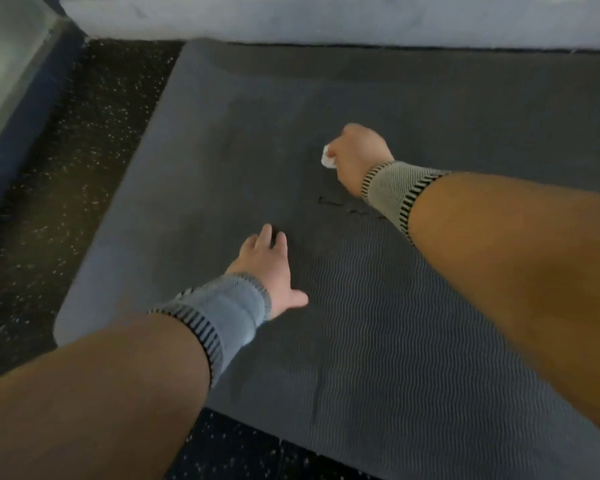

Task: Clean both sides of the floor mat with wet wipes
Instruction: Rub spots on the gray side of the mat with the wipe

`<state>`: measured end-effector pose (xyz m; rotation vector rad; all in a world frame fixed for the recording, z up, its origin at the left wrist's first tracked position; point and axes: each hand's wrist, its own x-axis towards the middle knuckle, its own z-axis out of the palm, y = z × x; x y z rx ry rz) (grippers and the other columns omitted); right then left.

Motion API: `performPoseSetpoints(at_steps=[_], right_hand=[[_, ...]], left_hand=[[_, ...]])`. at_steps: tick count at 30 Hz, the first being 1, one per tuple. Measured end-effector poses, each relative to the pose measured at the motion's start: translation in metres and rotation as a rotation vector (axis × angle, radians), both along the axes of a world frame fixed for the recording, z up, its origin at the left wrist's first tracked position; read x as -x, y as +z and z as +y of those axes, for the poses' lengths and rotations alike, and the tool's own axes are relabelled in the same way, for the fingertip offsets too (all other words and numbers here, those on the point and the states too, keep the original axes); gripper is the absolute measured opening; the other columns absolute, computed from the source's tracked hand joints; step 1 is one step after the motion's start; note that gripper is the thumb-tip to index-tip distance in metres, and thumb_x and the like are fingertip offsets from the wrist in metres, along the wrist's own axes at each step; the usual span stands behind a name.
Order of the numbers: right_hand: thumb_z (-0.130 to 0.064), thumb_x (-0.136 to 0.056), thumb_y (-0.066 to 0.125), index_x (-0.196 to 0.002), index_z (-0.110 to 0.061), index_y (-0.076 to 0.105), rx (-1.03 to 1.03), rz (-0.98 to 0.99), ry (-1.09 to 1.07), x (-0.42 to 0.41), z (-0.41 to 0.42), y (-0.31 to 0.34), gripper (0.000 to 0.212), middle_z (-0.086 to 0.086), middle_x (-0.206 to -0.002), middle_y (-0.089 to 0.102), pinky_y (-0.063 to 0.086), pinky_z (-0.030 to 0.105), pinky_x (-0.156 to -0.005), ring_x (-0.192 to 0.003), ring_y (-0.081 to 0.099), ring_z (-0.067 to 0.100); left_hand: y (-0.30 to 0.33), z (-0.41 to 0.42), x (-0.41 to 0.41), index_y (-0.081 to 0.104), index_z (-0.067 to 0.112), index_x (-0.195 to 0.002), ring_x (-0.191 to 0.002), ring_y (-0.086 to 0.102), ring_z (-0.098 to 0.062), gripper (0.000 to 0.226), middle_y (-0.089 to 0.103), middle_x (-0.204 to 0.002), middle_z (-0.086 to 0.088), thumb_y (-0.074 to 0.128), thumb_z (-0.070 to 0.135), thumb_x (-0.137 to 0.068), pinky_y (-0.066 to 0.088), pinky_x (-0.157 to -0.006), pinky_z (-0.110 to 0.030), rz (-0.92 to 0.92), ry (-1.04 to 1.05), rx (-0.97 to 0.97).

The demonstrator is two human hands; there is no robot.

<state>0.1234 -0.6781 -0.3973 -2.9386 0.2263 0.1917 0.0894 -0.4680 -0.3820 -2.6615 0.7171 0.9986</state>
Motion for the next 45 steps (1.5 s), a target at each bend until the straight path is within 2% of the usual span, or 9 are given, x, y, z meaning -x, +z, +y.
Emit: performPoseSetpoints(at_steps=[3, 7, 13, 19, 25, 32, 37, 42, 45], right_hand=[[-0.011, -0.092, 0.048, -0.116, -0.016, 0.062, -0.045, -0.037, 0.042, 0.016, 0.028, -0.007, 0.028, 0.009, -0.114, 0.051, 0.043, 0.031, -0.083, -0.107, 0.054, 0.029], [-0.014, -0.092, 0.050, -0.116, -0.020, 0.062, -0.147, 0.046, 0.501, 0.068, 0.071, -0.008, 0.028, 0.001, -0.103, 0.050, 0.045, 0.031, -0.075, -0.091, 0.050, 0.018], [-0.009, -0.092, 0.046, -0.115, -0.012, 0.062, -0.041, -0.012, 0.059, 0.025, 0.040, -0.010, 0.029, 0.012, -0.116, 0.055, 0.039, 0.032, -0.080, -0.104, 0.053, 0.029], [-0.010, -0.085, 0.060, -0.102, -0.014, 0.067, -0.244, 0.132, 0.571, 0.107, 0.095, -0.003, 0.019, 0.004, -0.095, 0.054, 0.044, 0.030, -0.071, -0.088, 0.054, 0.021], [-0.010, -0.093, 0.046, -0.111, -0.012, 0.064, -0.117, -0.014, -0.027, 0.037, 0.033, -0.008, 0.026, 0.012, -0.117, 0.053, 0.042, 0.032, -0.082, -0.103, 0.053, 0.028], [-0.029, -0.092, 0.032, -0.112, -0.014, 0.065, -0.172, 0.067, 0.556, 0.119, 0.070, 0.001, 0.042, 0.008, -0.107, 0.055, 0.048, 0.033, -0.078, -0.093, 0.055, 0.023], [-0.012, -0.095, 0.044, -0.120, -0.016, 0.062, 0.084, 0.037, -0.021, 0.067, 0.014, -0.005, 0.032, 0.011, -0.116, 0.052, 0.042, 0.032, -0.084, -0.104, 0.054, 0.030], [-0.012, -0.092, 0.054, -0.116, -0.020, 0.063, -0.222, 0.172, 0.465, 0.148, 0.075, 0.004, 0.028, 0.002, -0.110, 0.052, 0.046, 0.026, -0.080, -0.097, 0.054, 0.018], [-0.010, -0.093, 0.049, -0.112, -0.018, 0.064, -0.016, 0.121, 0.305, 0.114, 0.036, 0.001, 0.025, 0.005, -0.110, 0.053, 0.044, 0.031, -0.084, -0.100, 0.054, 0.023]], left_hand=[[-0.006, 0.010, 0.004, -0.010, 0.018, -0.153, -0.148, -0.010, -0.023, 0.119, -0.022, -0.159, 0.003, 0.070, 0.059, -0.077, 0.017, -0.120, -0.040, 0.013, -0.019, 0.033], [-0.010, 0.017, 0.001, -0.008, 0.023, -0.154, -0.148, -0.010, -0.020, 0.120, -0.020, -0.159, 0.007, 0.070, 0.063, -0.073, 0.020, -0.117, -0.040, -0.003, -0.019, 0.112], [-0.011, 0.021, 0.002, -0.008, 0.023, -0.154, -0.148, -0.008, -0.018, 0.119, -0.019, -0.159, 0.010, 0.068, 0.067, -0.073, 0.025, -0.116, -0.040, -0.038, -0.029, 0.128], [-0.009, 0.022, 0.000, -0.005, 0.023, -0.154, -0.147, -0.009, -0.020, 0.116, -0.018, -0.159, 0.009, 0.065, 0.068, -0.073, 0.024, -0.117, -0.040, -0.015, -0.054, 0.142], [-0.009, 0.020, 0.002, -0.007, 0.025, -0.154, -0.148, -0.008, -0.018, 0.117, -0.020, -0.159, 0.011, 0.069, 0.064, -0.073, 0.028, -0.116, -0.044, -0.023, -0.015, 0.127], [-0.008, 0.021, 0.001, -0.006, 0.024, -0.154, -0.148, -0.008, -0.020, 0.117, -0.018, -0.160, 0.010, 0.068, 0.067, -0.073, 0.028, -0.116, -0.044, -0.014, -0.030, 0.134], [-0.008, 0.021, 0.002, -0.006, 0.025, -0.154, -0.148, -0.007, -0.019, 0.116, -0.019, -0.159, 0.011, 0.067, 0.065, -0.074, 0.031, -0.114, -0.046, -0.027, -0.022, 0.116], [-0.007, 0.018, 0.004, -0.007, 0.022, -0.154, -0.148, -0.008, -0.020, 0.116, -0.019, -0.160, 0.008, 0.070, 0.061, -0.076, 0.028, -0.116, -0.045, -0.015, -0.001, 0.117], [-0.007, 0.016, 0.009, -0.004, 0.020, -0.155, -0.149, -0.007, -0.021, 0.110, -0.016, -0.161, 0.004, 0.068, 0.056, -0.080, 0.024, -0.117, -0.045, -0.009, 0.007, 0.122]])
